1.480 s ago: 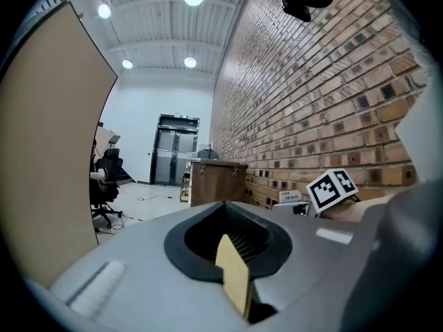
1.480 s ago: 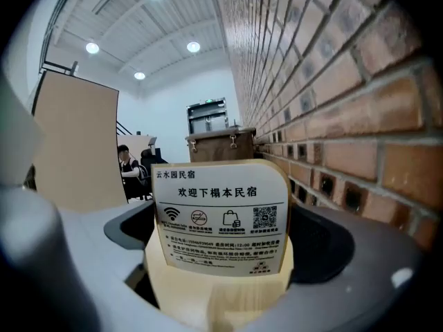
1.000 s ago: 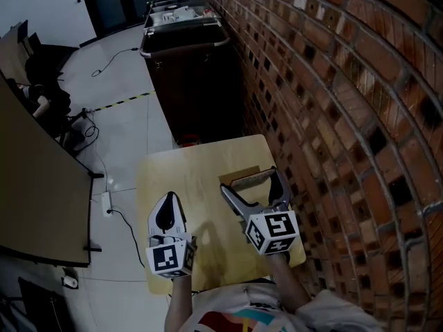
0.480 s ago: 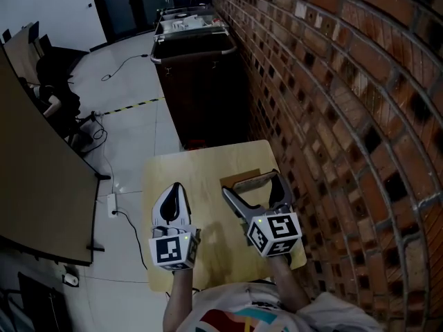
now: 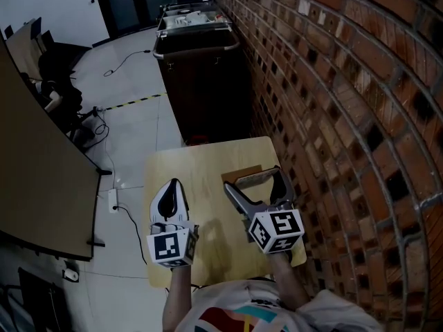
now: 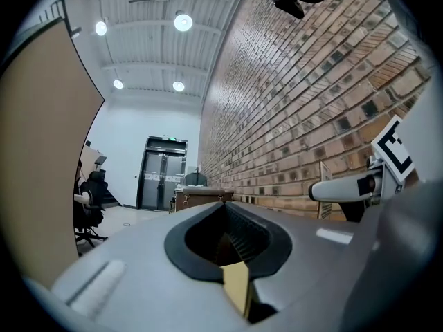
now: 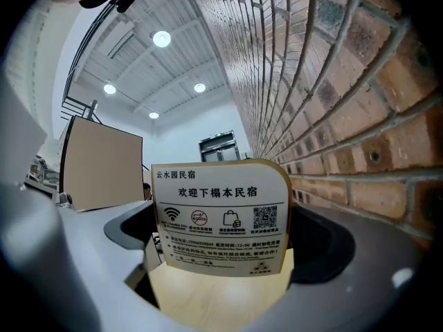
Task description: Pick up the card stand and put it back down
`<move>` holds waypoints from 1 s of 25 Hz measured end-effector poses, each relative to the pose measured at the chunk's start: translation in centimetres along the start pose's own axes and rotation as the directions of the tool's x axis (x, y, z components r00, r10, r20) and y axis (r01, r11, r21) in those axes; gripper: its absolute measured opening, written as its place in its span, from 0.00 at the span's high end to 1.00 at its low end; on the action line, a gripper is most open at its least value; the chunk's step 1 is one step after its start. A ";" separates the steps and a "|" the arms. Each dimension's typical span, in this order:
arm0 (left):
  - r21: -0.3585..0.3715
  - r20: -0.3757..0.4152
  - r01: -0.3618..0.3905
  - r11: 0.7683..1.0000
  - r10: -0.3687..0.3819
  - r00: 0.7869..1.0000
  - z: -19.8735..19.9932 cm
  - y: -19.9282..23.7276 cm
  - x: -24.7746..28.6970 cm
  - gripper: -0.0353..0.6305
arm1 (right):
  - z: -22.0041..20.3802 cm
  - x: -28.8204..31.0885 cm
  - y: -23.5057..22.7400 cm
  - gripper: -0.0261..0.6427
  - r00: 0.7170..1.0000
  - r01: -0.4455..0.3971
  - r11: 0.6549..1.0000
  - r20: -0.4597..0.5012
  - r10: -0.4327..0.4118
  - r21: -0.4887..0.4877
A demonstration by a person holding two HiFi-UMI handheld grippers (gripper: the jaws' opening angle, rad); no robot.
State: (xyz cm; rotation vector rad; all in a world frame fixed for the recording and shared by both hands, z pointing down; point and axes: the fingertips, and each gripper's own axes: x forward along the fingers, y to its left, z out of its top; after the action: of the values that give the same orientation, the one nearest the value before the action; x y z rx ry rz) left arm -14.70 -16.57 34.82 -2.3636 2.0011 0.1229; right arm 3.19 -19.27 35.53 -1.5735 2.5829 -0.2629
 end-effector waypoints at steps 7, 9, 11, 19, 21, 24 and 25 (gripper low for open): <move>-0.025 0.009 -0.006 1.000 0.006 1.000 0.0 0.2 -0.7 0.94 | -0.3 -0.2 -0.1 0.10 1.000 -0.003 1.000 -0.002 0.003 0.011; -0.030 0.009 -0.012 0.999 0.013 1.000 0.1 0.3 -0.8 0.94 | -0.3 -0.3 0.1 0.10 1.000 -0.008 1.000 -0.001 0.008 0.012; -0.030 0.014 -0.018 0.999 0.019 1.000 0.3 0.5 -1.0 0.94 | -0.2 -0.3 0.3 0.10 1.000 -0.011 1.000 0.001 0.011 0.013; -0.031 0.026 -0.035 0.999 0.036 0.999 0.7 1.0 -1.4 0.94 | 0.3 -0.3 0.4 0.10 1.000 -0.014 1.000 0.014 0.014 0.006; -0.030 0.029 -0.035 0.999 0.036 0.999 0.8 1.0 -1.4 0.94 | 0.4 -0.3 0.6 0.10 1.000 -0.017 1.000 0.014 0.017 0.006; -0.030 0.029 -0.035 0.999 0.035 0.999 0.8 0.9 -1.5 0.94 | 0.4 -0.4 0.7 0.10 1.000 -0.020 1.000 0.014 0.020 0.006; -0.031 0.029 -0.035 0.999 0.036 0.999 0.8 0.9 -1.5 0.94 | 0.4 -0.4 0.7 0.10 1.000 -0.020 1.000 0.013 0.020 0.006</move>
State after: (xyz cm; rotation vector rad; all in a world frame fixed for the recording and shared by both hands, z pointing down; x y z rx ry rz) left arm -15.89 -15.18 34.20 -2.3305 2.0430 0.1895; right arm 2.87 -18.64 35.02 -1.5413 2.5836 -0.2579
